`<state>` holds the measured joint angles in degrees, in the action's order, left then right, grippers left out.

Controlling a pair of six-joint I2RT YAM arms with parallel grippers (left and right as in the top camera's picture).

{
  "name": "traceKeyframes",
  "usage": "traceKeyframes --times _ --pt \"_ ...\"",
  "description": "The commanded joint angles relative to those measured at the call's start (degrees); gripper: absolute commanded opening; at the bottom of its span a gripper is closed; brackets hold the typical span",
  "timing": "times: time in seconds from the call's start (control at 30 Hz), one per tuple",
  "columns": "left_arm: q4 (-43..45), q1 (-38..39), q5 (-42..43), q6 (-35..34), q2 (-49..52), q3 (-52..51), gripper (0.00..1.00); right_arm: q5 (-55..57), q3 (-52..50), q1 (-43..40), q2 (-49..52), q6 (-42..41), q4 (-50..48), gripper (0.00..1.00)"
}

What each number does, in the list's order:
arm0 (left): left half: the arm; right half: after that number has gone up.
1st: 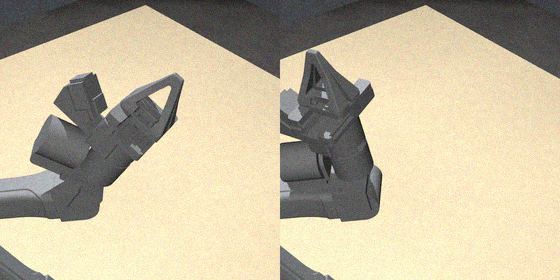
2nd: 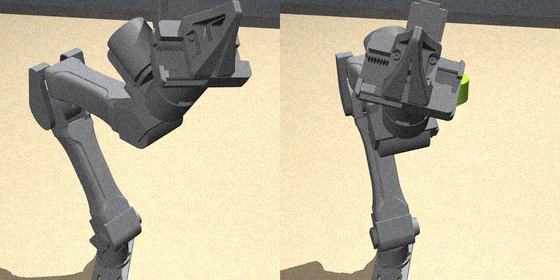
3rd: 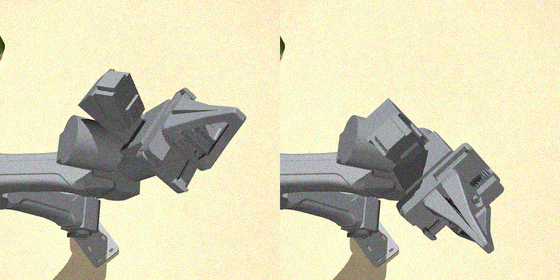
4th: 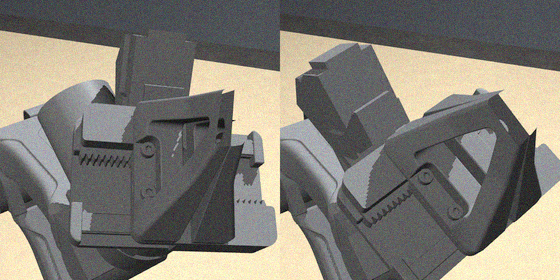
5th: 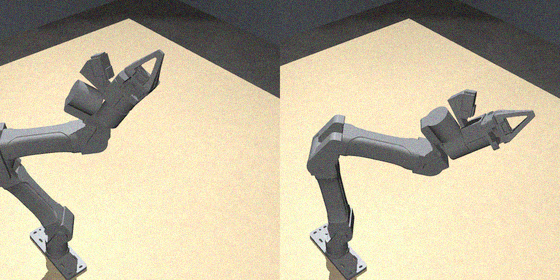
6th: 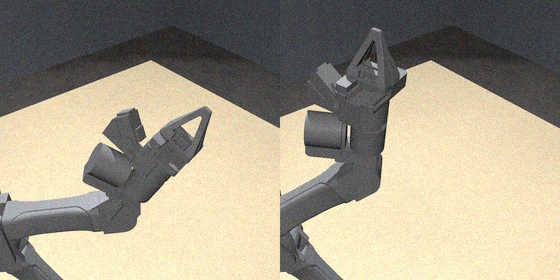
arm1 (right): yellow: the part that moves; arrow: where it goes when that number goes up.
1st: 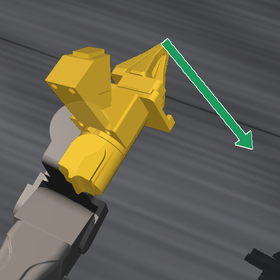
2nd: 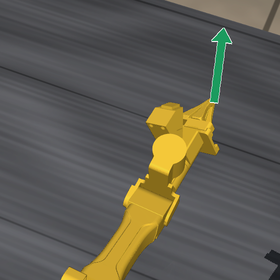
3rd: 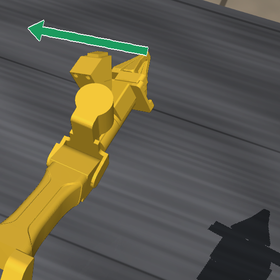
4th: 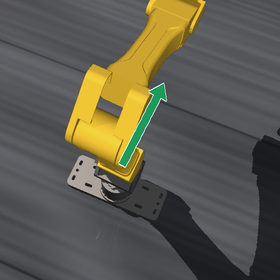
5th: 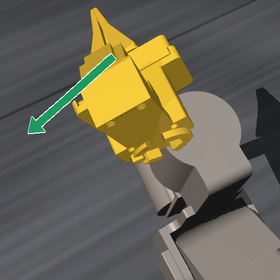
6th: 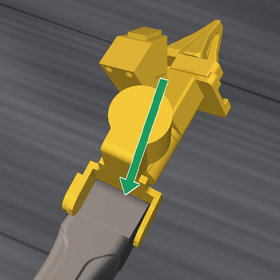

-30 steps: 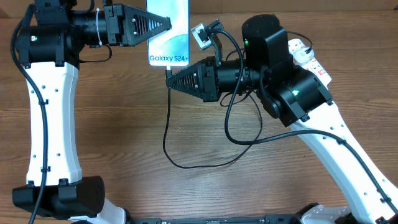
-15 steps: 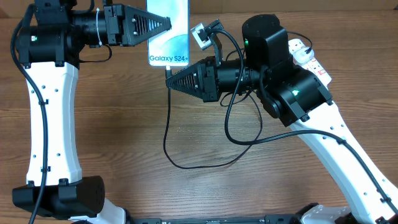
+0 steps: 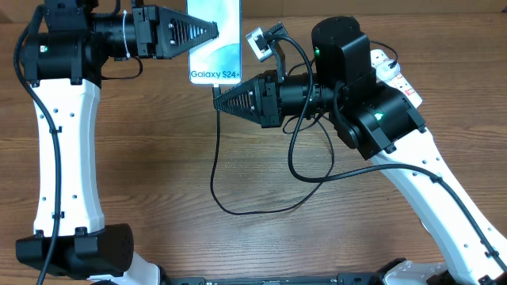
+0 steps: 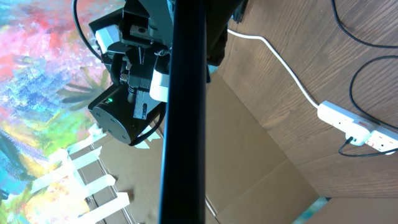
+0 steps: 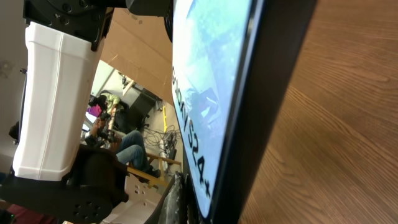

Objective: Plug charger to phone and switch on socket
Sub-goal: 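Push the plug up into the phone's port with the right gripper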

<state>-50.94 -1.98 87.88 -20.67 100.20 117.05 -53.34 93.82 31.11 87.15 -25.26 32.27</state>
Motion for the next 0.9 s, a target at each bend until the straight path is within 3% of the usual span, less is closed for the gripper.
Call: traceKeyframes --times 0.0,0.77,0.8,0.87 --pt "0.2 0.1 2.6 0.5 -0.4 0.3 0.04 0.7 1.1 -0.8 -2.0 -0.1 -1.0 0.04" --pt "-1.3 0.1 2.7 0.3 -0.4 0.3 0.04 0.8 1.1 -1.0 -2.0 -1.3 -5.5 0.04" --pt "-1.3 0.1 2.6 0.3 -0.4 0.3 0.04 0.8 1.1 -1.0 -2.0 -1.3 -5.4 0.07" --pt "-1.2 0.1 2.3 0.4 -0.4 0.3 0.04 0.8 1.1 -1.0 -2.0 -1.3 -5.2 0.27"
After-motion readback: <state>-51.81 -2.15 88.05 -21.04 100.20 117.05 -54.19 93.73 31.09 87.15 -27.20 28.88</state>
